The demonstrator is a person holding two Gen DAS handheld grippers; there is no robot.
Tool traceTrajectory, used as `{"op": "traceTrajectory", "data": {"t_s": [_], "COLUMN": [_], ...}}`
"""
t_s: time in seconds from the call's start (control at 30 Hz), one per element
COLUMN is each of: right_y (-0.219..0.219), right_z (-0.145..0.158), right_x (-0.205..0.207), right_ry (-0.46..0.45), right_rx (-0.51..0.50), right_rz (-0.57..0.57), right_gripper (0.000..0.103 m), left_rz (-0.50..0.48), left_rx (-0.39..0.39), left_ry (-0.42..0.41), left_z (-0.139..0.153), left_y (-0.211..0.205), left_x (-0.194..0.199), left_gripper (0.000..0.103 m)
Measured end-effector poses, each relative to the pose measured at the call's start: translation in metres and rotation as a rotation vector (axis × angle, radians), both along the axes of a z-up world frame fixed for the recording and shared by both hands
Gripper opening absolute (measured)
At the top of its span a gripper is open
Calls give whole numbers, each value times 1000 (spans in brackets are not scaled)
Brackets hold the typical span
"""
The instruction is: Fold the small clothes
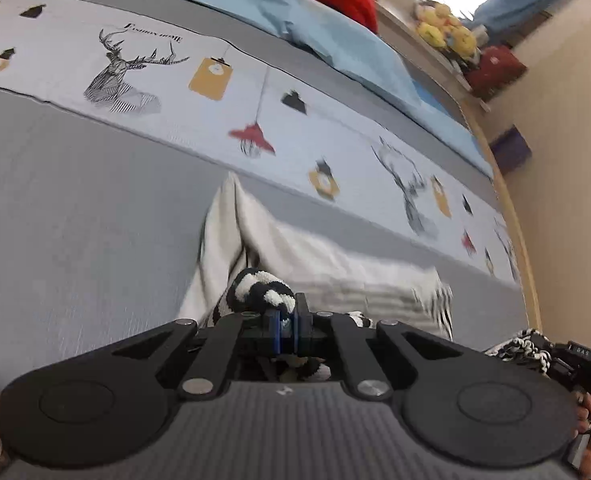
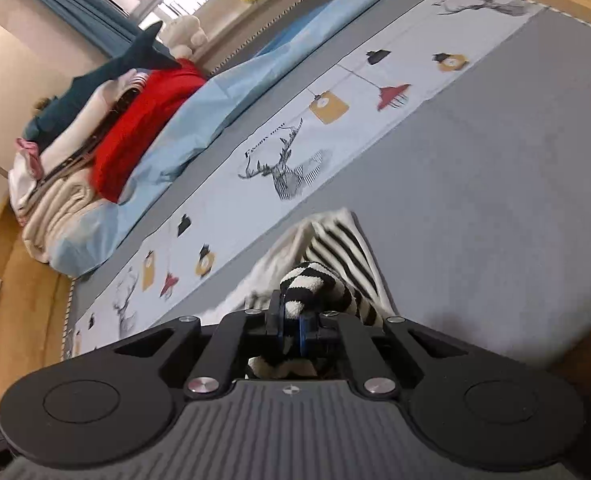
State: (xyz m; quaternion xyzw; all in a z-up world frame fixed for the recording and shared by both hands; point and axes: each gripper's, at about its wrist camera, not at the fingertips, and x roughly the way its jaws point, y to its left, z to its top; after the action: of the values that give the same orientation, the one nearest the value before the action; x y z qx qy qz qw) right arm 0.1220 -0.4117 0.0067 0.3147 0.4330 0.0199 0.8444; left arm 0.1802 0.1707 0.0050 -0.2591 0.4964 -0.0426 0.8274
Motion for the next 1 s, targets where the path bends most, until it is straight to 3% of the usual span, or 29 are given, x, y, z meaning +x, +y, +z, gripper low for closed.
{"op": "traceTrajectory", "data": {"t_s": [0.1,0.2,0.27,0.33,0.4,0.6,0.7,0.77,0.83,1.0], "right_y": [11,19,20,21,21,27,28,32,40,60], "right_z": [-14,-51,-75,-90,-94,-72,-67,-65,-72,-110], "right_x": [66,129,145,139,134,125,120,120,123,145], "right_ry": [-4,5,45,43,70,-49,-56,-61,-30,141], "right_rx": [-26,-55,-94,-88,-66,-132,-122,-143,-157,-193], "right_rz": [11,21,-12,-10,-21,32,53,87,145,216], "right_gripper": [6,11,17,20,21,32,32,33,42,43], "left_rz": [133,250,271,231,144,-66,-129,-137,-137,-123], "left_rx": [-90,-209,-255,-252,-197,-69,69,120,132,158], "left_ry": [41,153,159,67,14,39,66,83,80,81], "left_z": [-44,-92,-92,-75,-63,-70,-75,-80,-84,-88], "left_y": [21,37,42,38,26,-17,-40,-49,-52,-57], "left_x": [57,74,68,62,62,75,79,72,75,82], "left_gripper": [9,23,26,52,63,60,45,35,27,20]}}
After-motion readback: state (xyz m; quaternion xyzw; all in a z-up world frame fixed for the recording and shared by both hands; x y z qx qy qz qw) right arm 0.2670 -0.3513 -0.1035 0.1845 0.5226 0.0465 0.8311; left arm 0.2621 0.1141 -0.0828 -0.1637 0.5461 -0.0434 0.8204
